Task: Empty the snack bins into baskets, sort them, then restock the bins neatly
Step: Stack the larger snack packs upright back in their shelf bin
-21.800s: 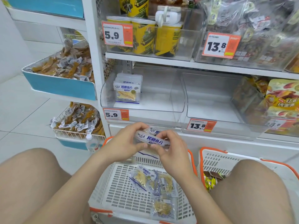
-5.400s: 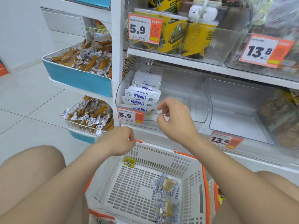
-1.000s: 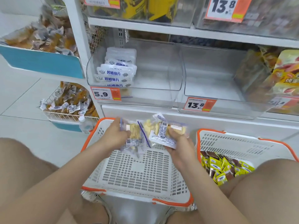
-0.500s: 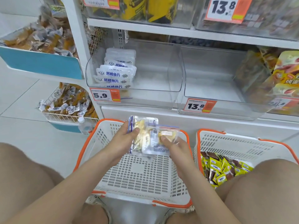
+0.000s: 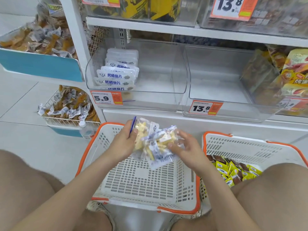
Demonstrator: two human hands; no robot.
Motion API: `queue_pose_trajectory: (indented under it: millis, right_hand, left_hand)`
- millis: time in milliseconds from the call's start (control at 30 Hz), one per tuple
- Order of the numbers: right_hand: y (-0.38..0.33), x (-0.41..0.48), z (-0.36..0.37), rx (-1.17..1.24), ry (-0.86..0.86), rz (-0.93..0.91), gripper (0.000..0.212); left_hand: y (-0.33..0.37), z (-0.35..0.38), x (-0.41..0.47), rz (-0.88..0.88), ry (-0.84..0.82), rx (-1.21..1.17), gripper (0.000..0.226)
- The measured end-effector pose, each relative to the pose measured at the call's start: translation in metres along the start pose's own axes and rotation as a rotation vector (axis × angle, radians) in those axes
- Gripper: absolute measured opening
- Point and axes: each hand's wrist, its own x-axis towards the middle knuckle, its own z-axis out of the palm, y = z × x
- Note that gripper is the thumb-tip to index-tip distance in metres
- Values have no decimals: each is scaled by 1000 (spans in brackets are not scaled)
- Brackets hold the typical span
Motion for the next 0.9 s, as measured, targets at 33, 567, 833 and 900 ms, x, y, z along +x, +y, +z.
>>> queue_pose_trajectory:
  millis: [33, 567, 833, 900]
  right_hand:
    - [1, 1, -4, -105, -43, -1, 35]
    - [2, -1, 13, 210, 61, 179, 20]
    - [-4, -2, 11, 61, 453, -329, 33]
    - [-8, -5, 15, -134, 361, -527, 34]
  left_hand:
    - [0, -4, 1, -5, -60, -1, 23]
    - [18, 6, -9, 37, -135, -175, 25]
    - [1, 0, 6, -296, 92, -212, 46]
    - [-2, -5, 11, -428, 58, -323, 38]
